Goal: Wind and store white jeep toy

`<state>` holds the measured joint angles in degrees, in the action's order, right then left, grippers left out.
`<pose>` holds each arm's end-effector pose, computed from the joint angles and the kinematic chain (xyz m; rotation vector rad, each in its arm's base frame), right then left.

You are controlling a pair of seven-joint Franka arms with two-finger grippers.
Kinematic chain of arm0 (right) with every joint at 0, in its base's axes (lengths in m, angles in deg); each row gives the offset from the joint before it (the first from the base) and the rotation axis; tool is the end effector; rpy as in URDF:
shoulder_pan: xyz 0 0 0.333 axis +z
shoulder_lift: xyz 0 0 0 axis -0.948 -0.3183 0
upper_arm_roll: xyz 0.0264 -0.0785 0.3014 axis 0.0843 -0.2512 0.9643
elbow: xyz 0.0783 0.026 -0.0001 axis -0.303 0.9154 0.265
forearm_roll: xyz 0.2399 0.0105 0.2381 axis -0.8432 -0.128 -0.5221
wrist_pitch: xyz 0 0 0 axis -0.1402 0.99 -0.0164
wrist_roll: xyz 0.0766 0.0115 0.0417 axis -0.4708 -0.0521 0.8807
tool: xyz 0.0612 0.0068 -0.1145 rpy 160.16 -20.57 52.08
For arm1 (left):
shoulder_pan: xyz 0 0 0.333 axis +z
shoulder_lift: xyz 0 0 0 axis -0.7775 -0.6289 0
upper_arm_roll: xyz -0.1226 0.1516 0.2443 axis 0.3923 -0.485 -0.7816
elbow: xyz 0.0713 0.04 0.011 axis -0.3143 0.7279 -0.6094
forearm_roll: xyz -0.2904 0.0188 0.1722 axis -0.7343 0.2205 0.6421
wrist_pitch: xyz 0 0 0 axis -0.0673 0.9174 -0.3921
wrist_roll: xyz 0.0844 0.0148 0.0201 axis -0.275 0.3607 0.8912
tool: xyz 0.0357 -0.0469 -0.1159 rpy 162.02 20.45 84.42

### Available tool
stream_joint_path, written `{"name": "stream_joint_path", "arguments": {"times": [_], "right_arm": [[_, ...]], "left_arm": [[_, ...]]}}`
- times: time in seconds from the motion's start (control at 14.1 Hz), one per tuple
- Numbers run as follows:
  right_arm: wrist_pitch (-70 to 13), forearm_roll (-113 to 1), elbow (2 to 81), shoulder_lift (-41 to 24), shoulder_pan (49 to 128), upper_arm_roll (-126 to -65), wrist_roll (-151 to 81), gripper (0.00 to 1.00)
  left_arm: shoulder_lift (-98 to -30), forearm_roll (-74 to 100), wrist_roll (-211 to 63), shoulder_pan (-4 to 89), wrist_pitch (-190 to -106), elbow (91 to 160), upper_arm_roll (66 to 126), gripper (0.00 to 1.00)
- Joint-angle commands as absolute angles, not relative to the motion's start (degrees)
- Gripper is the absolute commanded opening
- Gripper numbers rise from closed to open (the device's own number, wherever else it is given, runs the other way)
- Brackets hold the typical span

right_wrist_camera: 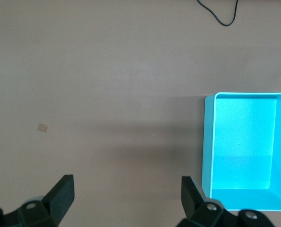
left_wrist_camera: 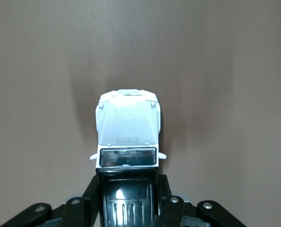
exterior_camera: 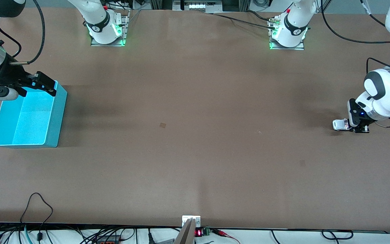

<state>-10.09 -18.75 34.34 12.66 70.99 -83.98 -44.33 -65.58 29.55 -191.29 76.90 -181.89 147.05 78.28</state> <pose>0.5221 0.0467 0.5740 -3.1396 -0.0325 -0.0738 0.5017 0.2350 0.2149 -2.1347 2.2100 0.0636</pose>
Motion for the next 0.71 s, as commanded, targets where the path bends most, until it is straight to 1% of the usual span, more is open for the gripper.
{"name": "stream_joint_path", "arguments": {"times": [0.0, 0.28, 0.57, 0.64], "right_arm": [[-9.90, -19.20, 33.64, 12.64, 70.82, -83.96, -44.46, 1.00], [-9.90, -19.20, 33.64, 12.64, 70.82, -83.96, -44.46, 1.00], [-10.07, -19.20, 33.64, 12.64, 70.82, -83.96, -44.55, 1.00], [-10.07, -19.20, 33.64, 12.64, 70.82, -83.96, -44.55, 1.00]], "left_arm": [[-69.00, 30.15, -194.53, 80.03, -180.98, 147.02, 78.21, 0.15], [-71.63, 30.15, -197.87, 82.49, -180.98, 144.12, 78.29, 0.15], [-71.82, 30.15, -197.96, 82.85, -180.98, 143.85, 78.29, 0.15], [-71.82, 30.15, -197.96, 82.85, -180.98, 143.85, 78.29, 0.17]]}}
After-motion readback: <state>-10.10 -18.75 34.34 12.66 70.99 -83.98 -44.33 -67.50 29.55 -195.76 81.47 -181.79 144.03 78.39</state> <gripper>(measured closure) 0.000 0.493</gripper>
